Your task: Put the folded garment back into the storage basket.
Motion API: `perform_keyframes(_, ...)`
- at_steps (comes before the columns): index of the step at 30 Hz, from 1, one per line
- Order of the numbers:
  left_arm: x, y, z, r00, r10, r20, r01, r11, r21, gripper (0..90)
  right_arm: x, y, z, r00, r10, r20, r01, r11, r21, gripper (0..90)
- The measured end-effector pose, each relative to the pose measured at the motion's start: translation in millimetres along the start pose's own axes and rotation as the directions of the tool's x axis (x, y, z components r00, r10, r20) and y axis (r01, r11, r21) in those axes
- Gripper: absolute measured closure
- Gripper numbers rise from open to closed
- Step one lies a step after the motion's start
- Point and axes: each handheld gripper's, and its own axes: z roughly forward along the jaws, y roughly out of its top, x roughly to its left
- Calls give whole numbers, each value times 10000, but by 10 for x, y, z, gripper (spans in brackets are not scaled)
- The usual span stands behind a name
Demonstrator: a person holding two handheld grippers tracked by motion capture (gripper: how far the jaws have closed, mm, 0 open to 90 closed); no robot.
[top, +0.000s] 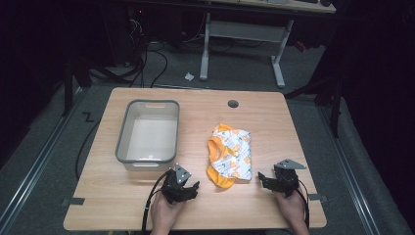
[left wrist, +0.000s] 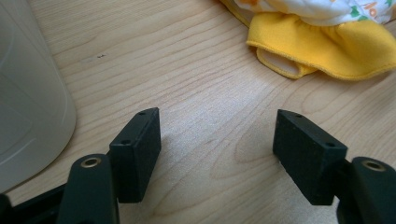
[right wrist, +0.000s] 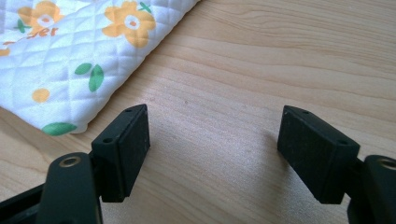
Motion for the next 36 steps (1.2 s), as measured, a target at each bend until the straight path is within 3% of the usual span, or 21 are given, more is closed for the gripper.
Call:
perform_keyframes(8,29,-5,-6,9993,-328,169,329,9994,-110,323,0,3,4,10000,2,18,-2,10000,-10,255)
perform_keyframes(36,39,-3,-8,9986,-497,185,500,9987,-119,326,2,11,11,10000,61,52,-61,10000,-8,254)
